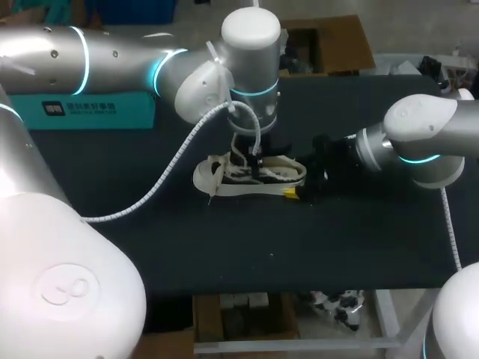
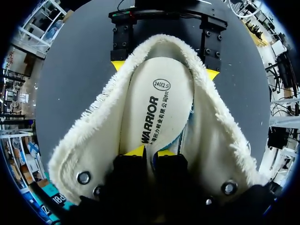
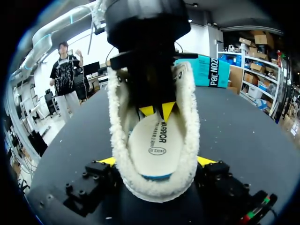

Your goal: Open the shoe tongue, take the insole out of the shoe, put the insole back into the shoe, and pack the shoe into the shoebox

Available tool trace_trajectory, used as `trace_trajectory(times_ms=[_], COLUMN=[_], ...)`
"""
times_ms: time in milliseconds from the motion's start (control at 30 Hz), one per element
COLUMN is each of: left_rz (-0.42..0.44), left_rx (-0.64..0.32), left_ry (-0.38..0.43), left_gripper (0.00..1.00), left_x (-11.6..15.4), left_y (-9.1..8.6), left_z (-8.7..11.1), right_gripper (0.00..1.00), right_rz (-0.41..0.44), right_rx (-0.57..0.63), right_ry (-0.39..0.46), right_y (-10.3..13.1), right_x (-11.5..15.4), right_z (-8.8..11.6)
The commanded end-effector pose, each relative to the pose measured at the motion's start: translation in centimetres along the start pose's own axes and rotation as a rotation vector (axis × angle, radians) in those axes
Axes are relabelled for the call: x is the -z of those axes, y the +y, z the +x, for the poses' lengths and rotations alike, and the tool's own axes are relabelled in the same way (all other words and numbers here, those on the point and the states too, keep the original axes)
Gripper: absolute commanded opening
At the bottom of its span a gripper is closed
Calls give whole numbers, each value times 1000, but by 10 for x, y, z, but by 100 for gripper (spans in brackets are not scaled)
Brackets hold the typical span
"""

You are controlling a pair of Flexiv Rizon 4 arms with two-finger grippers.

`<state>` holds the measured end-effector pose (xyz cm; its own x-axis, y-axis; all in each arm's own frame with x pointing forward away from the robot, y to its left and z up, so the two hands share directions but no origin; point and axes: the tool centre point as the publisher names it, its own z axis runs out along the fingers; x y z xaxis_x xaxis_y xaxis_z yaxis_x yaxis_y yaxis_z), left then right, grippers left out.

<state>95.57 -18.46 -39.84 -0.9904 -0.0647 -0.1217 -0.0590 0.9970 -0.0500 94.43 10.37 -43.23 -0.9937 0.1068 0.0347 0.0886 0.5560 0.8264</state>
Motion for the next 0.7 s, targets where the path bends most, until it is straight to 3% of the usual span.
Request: trace_trajectory(times_ms=[33, 367, 700], left_rz=[74, 154, 194], left_rx=[-10, -26, -43], left_ry=[19, 49, 136], left_gripper=[0, 0, 0], left_x=[-6, 53, 67], left_y=[5, -10, -15], left_z=[0, 12, 16], right_gripper=[0, 0, 0], right_rz=[-4, -4, -4], right_rx=[2, 2, 2], right_ry=[5, 5, 5], right_y=[-6, -6, -6], right_x=[-4, -4, -4], right_z=[2, 2, 2])
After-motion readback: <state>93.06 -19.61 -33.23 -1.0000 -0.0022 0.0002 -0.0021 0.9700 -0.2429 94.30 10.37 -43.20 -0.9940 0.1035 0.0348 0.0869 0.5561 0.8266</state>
